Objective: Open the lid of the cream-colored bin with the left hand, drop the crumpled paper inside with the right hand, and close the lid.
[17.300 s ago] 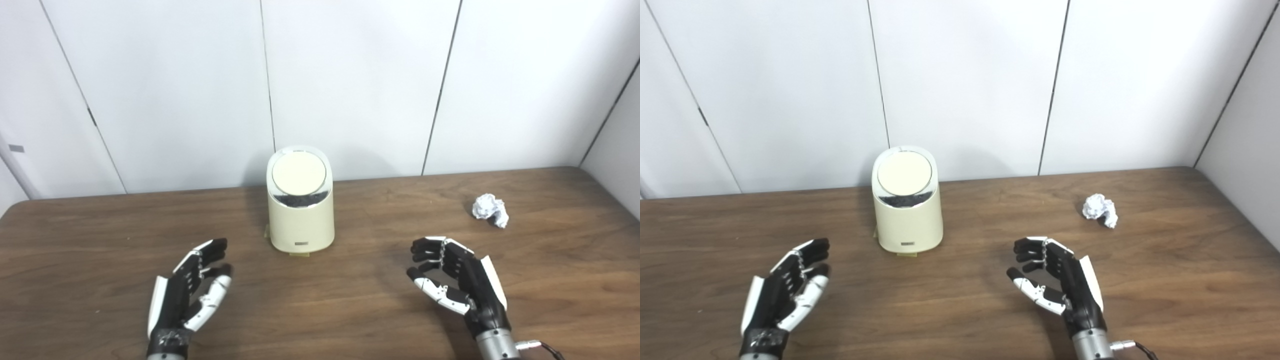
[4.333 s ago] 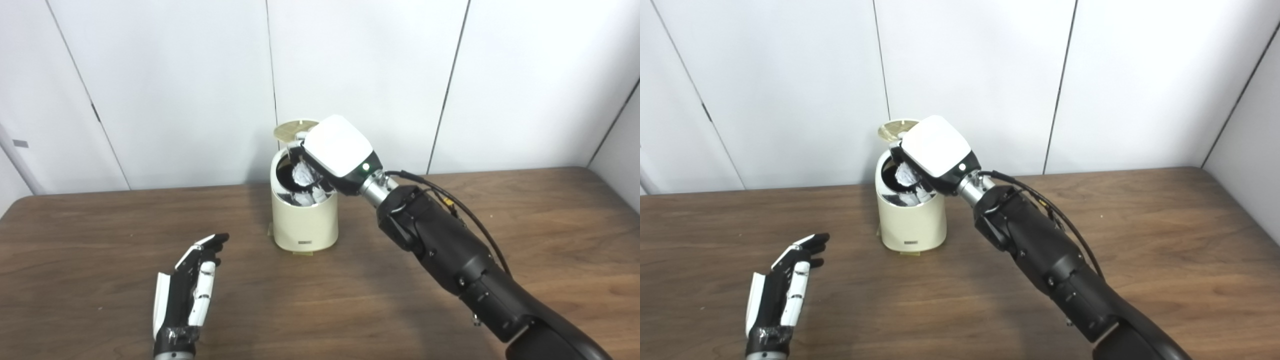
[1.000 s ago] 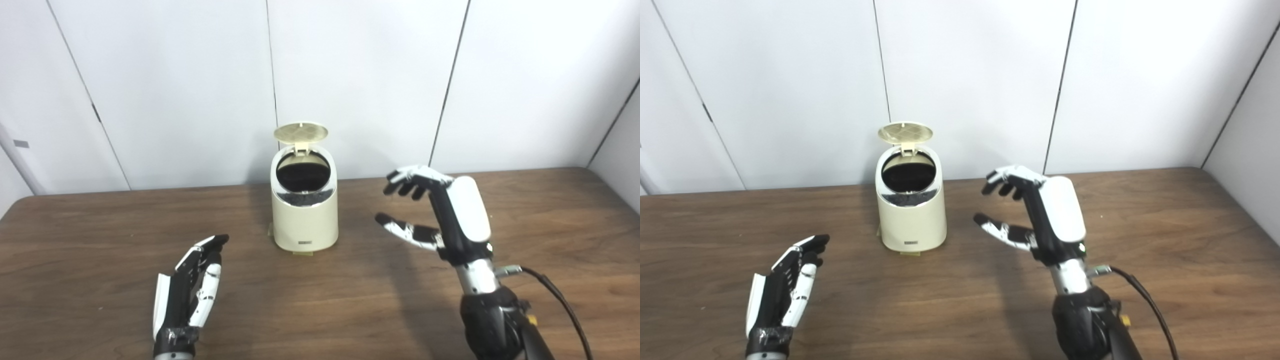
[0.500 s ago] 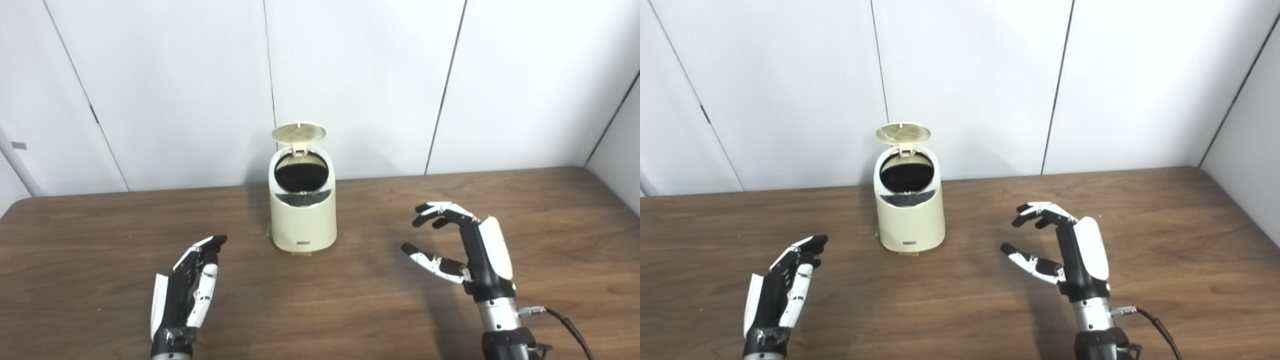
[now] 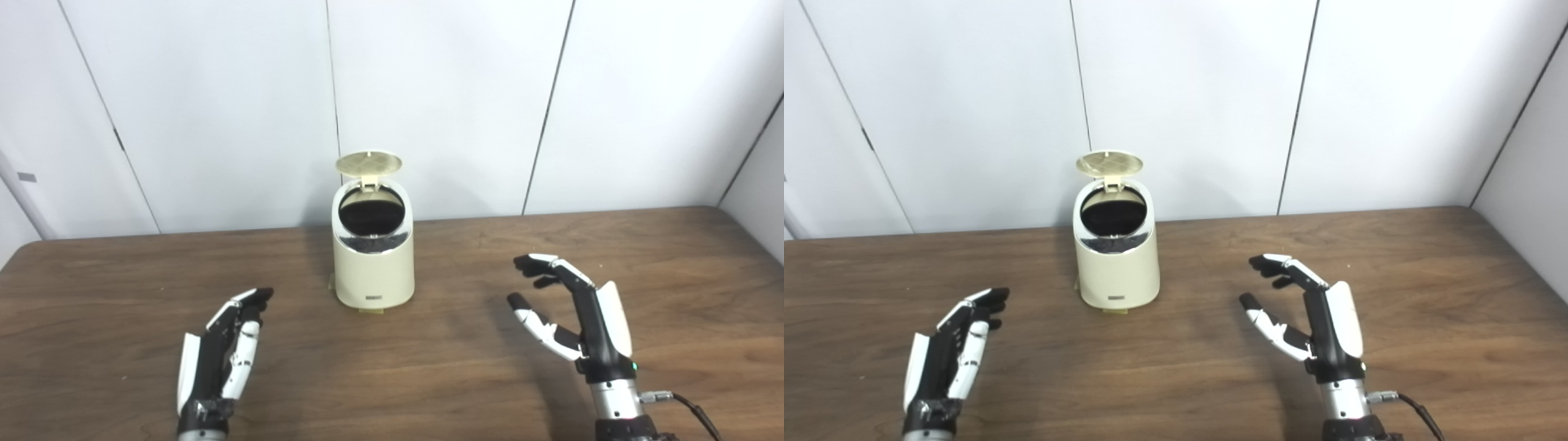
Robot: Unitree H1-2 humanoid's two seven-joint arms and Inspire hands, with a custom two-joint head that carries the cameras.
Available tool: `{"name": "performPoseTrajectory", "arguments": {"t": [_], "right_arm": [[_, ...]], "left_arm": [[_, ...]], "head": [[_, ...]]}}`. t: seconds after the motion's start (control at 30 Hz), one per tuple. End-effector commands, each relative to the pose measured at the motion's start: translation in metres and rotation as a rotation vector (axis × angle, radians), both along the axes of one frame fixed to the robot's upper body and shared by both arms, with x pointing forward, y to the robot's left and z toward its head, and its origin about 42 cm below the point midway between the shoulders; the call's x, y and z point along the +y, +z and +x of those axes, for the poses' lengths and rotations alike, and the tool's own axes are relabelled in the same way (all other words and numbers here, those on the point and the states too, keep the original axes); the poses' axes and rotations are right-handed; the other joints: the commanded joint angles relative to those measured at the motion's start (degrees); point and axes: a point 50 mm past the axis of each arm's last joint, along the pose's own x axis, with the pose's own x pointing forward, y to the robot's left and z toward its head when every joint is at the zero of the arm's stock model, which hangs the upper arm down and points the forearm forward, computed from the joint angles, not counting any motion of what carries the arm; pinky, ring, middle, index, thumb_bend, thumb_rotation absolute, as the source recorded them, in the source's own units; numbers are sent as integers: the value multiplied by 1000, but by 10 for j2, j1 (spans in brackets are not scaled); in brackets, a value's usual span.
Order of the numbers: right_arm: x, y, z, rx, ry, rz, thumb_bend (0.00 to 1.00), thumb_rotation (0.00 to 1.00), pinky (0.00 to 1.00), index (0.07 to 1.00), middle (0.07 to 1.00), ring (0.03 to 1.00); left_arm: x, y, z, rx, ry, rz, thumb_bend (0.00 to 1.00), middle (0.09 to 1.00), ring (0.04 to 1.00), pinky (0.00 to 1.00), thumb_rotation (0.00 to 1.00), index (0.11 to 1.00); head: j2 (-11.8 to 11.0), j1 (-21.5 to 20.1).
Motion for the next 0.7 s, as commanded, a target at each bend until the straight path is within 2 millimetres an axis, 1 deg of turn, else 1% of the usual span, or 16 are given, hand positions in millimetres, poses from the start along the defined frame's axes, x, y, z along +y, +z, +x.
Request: {"name": "performPoseTrajectory", "arguments": {"t": [0.0,0.03,0.1,0.2,0.3,0.43,0.53,0.6,0.67], "right_arm": [[5,-14,-3,9,4,16,275,552,552,674,684,659],[6,-14,-3,8,5,19,269,540,552,675,686,658],[6,-15,-2,6,2,19,264,494,545,671,685,655],[8,-17,-2,11,-6,22,259,463,538,665,683,650],[9,-20,-2,13,-10,24,252,427,538,657,682,651],[9,-22,-2,33,-4,29,244,421,544,665,689,658],[9,-23,-1,35,-2,28,248,403,544,665,688,658],[9,-24,0,43,-3,27,246,394,544,666,689,657],[10,-25,0,52,-5,27,246,389,543,667,689,656]], "left_arm": [[-1,53,24,-178,-21,26,332,768,766,676,825,745],[0,63,29,-197,-18,41,365,766,768,675,816,742],[0,85,39,-240,-20,78,399,772,779,694,821,750],[-3,115,53,-316,-34,147,405,760,769,685,844,751],[-10,142,66,-372,-59,190,442,744,750,664,822,736],[-26,176,80,-402,-89,252,565,746,754,652,864,731],[-35,194,86,-375,-126,290,667,778,785,678,859,755],[-41,208,93,-343,-166,343,711,786,786,680,843,762],[-44,216,100,-309,-197,382,737,791,783,678,818,764]], "head": [[1,-1],[2,0],[2,1],[1,1],[2,2],[2,4],[2,7],[2,7],[2,7]]}}
